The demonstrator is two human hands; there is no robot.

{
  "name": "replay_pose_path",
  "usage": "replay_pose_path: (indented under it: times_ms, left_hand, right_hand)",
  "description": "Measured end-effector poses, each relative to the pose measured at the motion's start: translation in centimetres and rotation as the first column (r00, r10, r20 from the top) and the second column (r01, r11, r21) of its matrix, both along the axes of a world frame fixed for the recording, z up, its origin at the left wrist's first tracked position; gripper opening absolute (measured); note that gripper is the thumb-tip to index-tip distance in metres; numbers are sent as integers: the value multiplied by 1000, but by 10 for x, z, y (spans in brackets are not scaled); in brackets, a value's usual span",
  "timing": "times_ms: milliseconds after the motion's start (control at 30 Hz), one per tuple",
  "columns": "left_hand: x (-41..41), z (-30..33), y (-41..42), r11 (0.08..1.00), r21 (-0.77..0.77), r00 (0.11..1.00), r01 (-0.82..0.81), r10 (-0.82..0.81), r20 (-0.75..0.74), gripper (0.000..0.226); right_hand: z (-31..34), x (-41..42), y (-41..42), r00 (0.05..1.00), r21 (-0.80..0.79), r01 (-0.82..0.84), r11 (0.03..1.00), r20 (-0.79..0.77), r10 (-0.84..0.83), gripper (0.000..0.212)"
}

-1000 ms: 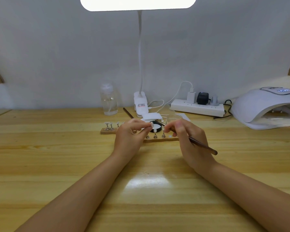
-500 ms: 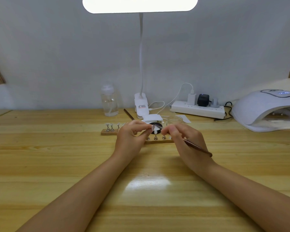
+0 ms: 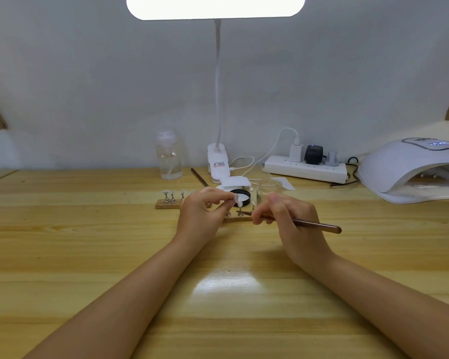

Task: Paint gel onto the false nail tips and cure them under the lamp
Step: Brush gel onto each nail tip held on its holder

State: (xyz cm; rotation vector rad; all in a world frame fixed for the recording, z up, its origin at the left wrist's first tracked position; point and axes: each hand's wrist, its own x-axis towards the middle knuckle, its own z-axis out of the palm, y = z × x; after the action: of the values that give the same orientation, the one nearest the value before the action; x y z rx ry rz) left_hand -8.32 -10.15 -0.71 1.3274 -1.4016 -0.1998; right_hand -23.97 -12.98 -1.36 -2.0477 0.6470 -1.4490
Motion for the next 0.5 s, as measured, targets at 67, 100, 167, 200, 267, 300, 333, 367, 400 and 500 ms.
replay_pose_path:
  times_ms: [67,100,167,200,267,300,333,367,400,500]
  left_hand:
    - [0,0,0,1000,11,1000,-6,6,-10,21]
    - [0,0,0,1000,16,1000,-8,8,-14,21]
    - [0,0,-1,999,28,1000,-18,18,-8,19]
    - [0,0,-1,999,34,1000,-25,25,0,17]
    - [0,1,-1,998,47,999,-36,36,8,14]
    - [0,1,-1,998,51,999,-41,40,9,14]
    - [-1,1,-1,998,51,999,-44,43,9,13]
    - [-1,1,0,998,48,999,-45,44,8,13]
    - [-1,1,0,998,44,999,-44,44,8,14]
    - [-1,1,0,999,34,999,-38,38,17,17]
  right_hand:
    - [2,1,0,999,-32,51,998,-12,-52,42]
    - [3,1,-1,996,-44,75,996,-34,-77,40]
    - [3,2,-1,992,-53,91,994,-82,-95,42]
    - [2,2,-1,992,-42,86,995,-93,-90,45]
    - [0,3,-1,996,11,61,998,-69,-61,47]
    - [0,2,0,997,26,54,998,-51,-52,47]
    - [0,1,0,998,9,56,998,-39,-56,46]
    - [0,1,0,997,-28,70,997,-39,-71,45]
    - [1,1,0,995,-67,87,994,-51,-90,43]
    - [2,2,-1,986,-102,120,988,-104,-131,43]
